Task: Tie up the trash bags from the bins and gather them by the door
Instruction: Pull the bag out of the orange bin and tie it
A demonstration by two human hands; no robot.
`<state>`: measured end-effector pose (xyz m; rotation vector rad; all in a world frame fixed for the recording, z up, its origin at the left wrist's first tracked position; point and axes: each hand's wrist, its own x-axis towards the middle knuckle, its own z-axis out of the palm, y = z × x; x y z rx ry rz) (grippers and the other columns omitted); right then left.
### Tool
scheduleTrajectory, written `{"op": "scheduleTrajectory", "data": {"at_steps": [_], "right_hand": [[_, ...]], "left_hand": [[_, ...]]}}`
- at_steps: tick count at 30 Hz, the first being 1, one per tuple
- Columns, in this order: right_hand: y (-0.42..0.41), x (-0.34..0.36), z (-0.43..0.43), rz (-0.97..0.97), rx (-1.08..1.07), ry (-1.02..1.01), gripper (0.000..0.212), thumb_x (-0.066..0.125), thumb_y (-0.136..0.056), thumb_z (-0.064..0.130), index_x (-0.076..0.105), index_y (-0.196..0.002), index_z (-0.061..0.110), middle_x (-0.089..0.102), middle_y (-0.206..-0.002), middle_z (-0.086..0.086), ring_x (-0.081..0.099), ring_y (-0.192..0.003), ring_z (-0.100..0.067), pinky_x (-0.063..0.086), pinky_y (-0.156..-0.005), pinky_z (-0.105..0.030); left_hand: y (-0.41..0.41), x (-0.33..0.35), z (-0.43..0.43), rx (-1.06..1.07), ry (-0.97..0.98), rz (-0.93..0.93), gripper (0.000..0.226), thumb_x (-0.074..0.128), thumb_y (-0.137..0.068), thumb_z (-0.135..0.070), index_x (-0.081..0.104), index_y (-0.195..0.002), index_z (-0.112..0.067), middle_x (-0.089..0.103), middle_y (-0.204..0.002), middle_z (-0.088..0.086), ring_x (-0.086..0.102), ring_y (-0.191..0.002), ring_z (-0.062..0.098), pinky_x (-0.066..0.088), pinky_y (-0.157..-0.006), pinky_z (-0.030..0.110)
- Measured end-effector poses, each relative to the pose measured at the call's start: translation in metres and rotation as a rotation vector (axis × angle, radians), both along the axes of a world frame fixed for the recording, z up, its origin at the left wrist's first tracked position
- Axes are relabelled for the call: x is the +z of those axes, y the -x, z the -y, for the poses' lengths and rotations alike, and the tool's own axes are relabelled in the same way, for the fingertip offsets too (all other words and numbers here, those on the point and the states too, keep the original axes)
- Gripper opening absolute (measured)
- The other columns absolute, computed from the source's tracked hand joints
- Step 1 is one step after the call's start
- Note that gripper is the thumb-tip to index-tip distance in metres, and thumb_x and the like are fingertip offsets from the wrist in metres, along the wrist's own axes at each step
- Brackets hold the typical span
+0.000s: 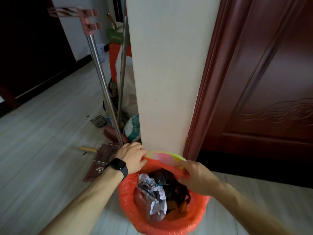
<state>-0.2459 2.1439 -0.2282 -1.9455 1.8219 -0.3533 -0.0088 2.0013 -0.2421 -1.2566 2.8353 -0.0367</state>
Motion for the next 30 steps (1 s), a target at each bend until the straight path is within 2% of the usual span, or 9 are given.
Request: {"op": "scheduleTrajectory", "data": {"at_steps": [2, 5, 9, 12, 15, 17, 20, 26, 30], "right_hand": [[0.007, -0.014, -0.013, -0.183, -0.055, -0.053, 0.049, 0.063, -0.079, 0.036, 0.056, -0.127, 0.033, 0.061, -0.110, 0.005, 0.060, -0.103, -0.021, 0.048, -0.085, -0.030], [0.012, -0.038, -0.034, -0.381, -0.132, -0.125, 0.046, 0.058, -0.083, 0.049, 0.054, -0.125, 0.029, 0.050, -0.123, 0.007, 0.046, -0.118, -0.020, 0.042, -0.095, -0.038], [0.009, -0.070, -0.053, -0.199, -0.356, 0.002, 0.035, 0.057, -0.091, 0.034, 0.059, -0.121, 0.016, 0.045, -0.116, -0.004, 0.056, -0.096, -0.033, 0.053, -0.078, -0.045], [0.001, -0.074, -0.058, -0.086, -0.513, -0.004, 0.027, 0.054, -0.092, 0.026, 0.055, -0.115, 0.012, 0.044, -0.114, -0.010, 0.064, -0.077, -0.045, 0.053, -0.067, -0.047], [-0.003, -0.073, -0.056, -0.051, -0.543, -0.004, 0.030, 0.053, -0.092, 0.026, 0.052, -0.118, 0.011, 0.044, -0.115, -0.014, 0.064, -0.081, -0.049, 0.053, -0.071, -0.050], [-0.005, -0.071, -0.052, -0.029, -0.567, 0.003, 0.032, 0.054, -0.092, 0.026, 0.052, -0.119, 0.011, 0.045, -0.115, -0.016, 0.063, -0.085, -0.051, 0.053, -0.076, -0.052], [-0.010, -0.071, -0.047, -0.026, -0.585, 0.000, 0.028, 0.051, -0.092, 0.023, 0.050, -0.117, 0.011, 0.045, -0.116, -0.017, 0.061, -0.089, -0.053, 0.050, -0.079, -0.053], [-0.017, -0.070, -0.030, -0.044, -0.616, -0.019, 0.022, 0.050, -0.090, 0.014, 0.045, -0.111, 0.008, 0.042, -0.111, -0.018, 0.060, -0.088, -0.053, 0.048, -0.076, -0.051], [-0.020, -0.069, -0.020, -0.042, -0.653, -0.038, 0.022, 0.054, -0.092, 0.021, 0.041, -0.107, 0.011, 0.036, -0.103, -0.012, 0.060, -0.088, -0.052, 0.049, -0.075, -0.051]], "left_hand": [[-0.010, 0.001, -0.004, 0.018, -0.002, -0.040, 0.029, 0.050, -0.091, -0.048, 0.062, -0.106, -0.026, 0.064, -0.117, -0.008, 0.050, -0.122, 0.015, 0.041, -0.093, 0.034], [-0.028, 0.001, -0.012, 0.074, -0.037, -0.064, 0.028, 0.053, -0.090, -0.048, 0.060, -0.107, -0.026, 0.066, -0.107, -0.003, 0.058, -0.110, 0.021, 0.044, -0.085, 0.033], [-0.052, -0.006, -0.021, 0.026, -0.034, 0.130, 0.025, 0.055, -0.089, -0.044, 0.052, -0.107, -0.027, 0.062, -0.107, -0.004, 0.054, -0.109, 0.020, 0.040, -0.087, 0.035], [-0.065, -0.012, -0.028, 0.092, -0.062, 0.057, 0.017, 0.053, -0.085, -0.025, 0.053, -0.101, -0.029, 0.060, -0.107, -0.007, 0.052, -0.107, 0.019, 0.039, -0.083, 0.034], [-0.071, -0.018, -0.042, 0.139, -0.122, -0.076, 0.011, 0.058, -0.068, -0.032, 0.050, -0.075, -0.029, 0.054, -0.104, -0.013, 0.051, -0.098, 0.017, 0.040, -0.075, 0.032], [-0.071, -0.023, -0.051, 0.199, -0.205, -0.205, 0.020, 0.055, -0.062, -0.036, 0.039, -0.062, -0.026, 0.056, -0.083, -0.011, 0.055, -0.081, 0.019, 0.040, -0.063, 0.031], [-0.074, -0.028, -0.060, 0.309, -0.181, -0.292, 0.024, 0.055, -0.075, -0.035, 0.034, -0.067, -0.026, 0.049, -0.057, -0.001, 0.053, -0.060, 0.031, 0.033, -0.051, 0.032], [-0.079, -0.031, -0.065, 0.460, -0.282, -0.312, 0.025, 0.056, -0.094, -0.042, 0.051, -0.108, -0.022, 0.063, -0.084, 0.004, 0.065, -0.090, 0.034, 0.042, -0.068, 0.035], [-0.083, -0.037, -0.080, 0.554, -0.406, -0.356, 0.035, 0.063, -0.088, -0.048, 0.060, -0.111, -0.022, 0.059, -0.105, 0.000, 0.059, -0.108, 0.024, 0.037, -0.078, 0.026]]}}
